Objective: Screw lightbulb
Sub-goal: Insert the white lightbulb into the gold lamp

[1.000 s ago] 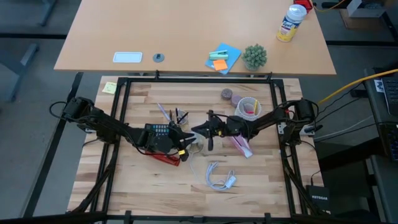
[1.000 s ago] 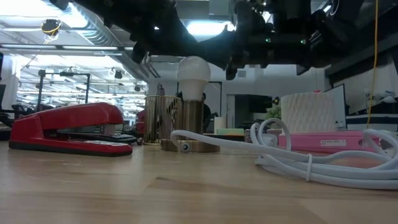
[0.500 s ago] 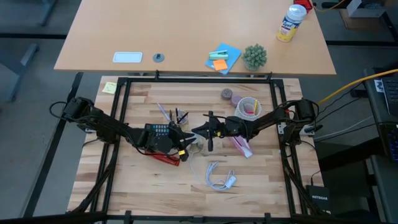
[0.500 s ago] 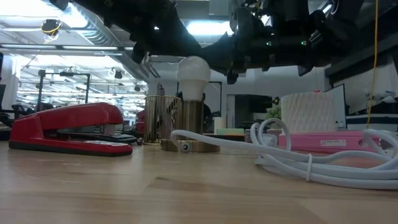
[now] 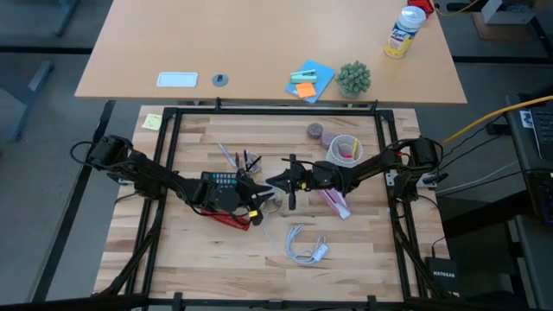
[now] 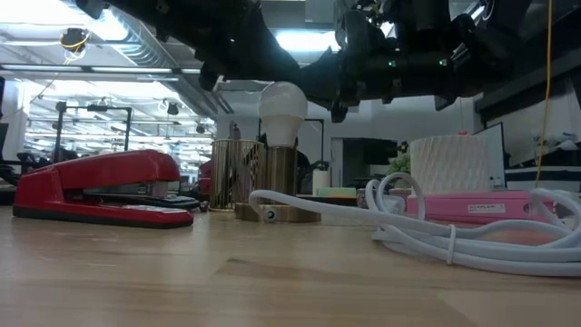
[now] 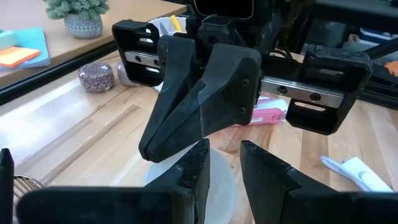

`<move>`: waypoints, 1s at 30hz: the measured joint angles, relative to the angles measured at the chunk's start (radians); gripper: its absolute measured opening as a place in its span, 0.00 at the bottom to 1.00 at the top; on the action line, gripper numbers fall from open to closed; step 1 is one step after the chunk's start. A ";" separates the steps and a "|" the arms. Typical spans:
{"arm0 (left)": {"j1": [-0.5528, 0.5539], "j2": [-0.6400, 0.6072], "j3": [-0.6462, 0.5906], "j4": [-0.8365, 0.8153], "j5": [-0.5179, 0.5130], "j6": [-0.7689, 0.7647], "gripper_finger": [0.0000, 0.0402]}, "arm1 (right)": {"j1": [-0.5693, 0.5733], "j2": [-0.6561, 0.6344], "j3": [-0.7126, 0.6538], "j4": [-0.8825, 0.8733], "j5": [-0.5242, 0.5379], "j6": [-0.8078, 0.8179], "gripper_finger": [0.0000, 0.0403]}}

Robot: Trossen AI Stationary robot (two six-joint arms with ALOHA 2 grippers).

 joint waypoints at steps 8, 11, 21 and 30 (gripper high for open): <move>-0.013 0.000 0.000 0.036 -0.004 0.008 0.20 | 0.000 0.000 0.000 -0.001 0.001 0.000 0.02; -0.033 -0.004 0.002 0.066 -0.005 0.027 0.20 | 0.000 0.000 0.000 -0.001 0.001 0.000 0.02; -0.097 -0.009 0.002 -0.007 -0.008 -0.098 0.20 | 0.000 0.002 -0.001 -0.001 0.003 0.000 0.02; -0.098 0.042 0.003 -0.076 -0.075 -0.238 0.20 | 0.000 0.002 -0.001 -0.001 0.004 0.000 0.02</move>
